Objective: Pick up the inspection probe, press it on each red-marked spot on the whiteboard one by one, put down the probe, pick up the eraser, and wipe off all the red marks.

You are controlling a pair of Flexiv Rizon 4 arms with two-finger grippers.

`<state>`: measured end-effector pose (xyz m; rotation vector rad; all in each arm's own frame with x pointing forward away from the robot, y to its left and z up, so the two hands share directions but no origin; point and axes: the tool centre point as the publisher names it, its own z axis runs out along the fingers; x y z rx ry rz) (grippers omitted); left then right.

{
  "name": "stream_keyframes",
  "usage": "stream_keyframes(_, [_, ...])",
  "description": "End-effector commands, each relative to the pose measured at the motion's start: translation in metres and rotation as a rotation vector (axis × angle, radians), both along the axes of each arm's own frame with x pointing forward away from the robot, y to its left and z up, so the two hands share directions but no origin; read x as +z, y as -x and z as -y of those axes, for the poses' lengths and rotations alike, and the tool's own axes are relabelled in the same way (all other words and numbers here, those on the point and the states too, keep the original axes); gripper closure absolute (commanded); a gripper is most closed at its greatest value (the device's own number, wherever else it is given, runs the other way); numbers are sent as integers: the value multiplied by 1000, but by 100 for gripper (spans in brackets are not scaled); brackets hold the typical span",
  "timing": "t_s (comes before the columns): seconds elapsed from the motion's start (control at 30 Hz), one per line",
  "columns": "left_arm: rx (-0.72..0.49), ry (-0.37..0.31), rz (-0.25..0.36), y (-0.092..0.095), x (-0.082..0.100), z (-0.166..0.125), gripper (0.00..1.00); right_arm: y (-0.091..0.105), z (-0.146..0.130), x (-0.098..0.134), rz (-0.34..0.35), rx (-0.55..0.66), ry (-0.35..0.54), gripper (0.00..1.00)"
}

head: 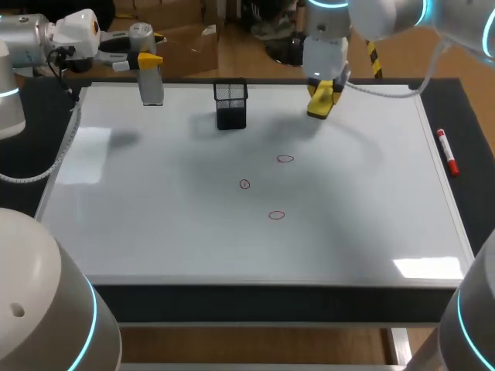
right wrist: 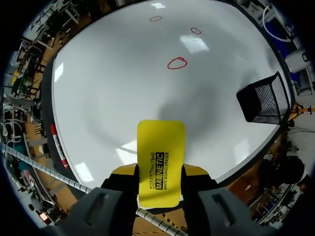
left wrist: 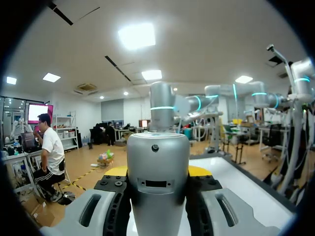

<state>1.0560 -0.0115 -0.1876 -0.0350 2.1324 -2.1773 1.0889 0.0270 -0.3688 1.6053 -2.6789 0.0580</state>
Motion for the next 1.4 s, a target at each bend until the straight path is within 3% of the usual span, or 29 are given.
stream_keyframes(0.03, [-3, 1, 0, -1, 1, 0, 100, 25, 26, 18, 48, -38, 1, 100])
stream_keyframes(0.23, [-3, 1, 0, -1, 1, 0, 100, 45, 57, 25, 61, -128, -5, 100])
stream_keyframes(0.5, [-3, 1, 0, -1, 1, 0, 100, 68, 88, 23, 29, -239, -7, 100])
stream_keyframes(0.67, [-3, 1, 0, -1, 1, 0, 100, 75, 109, 21, 20, -296, -18, 100])
stream_keyframes(1.4, [-3, 1, 0, -1, 1, 0, 100, 81, 117, 18, 15, -327, -19, 100])
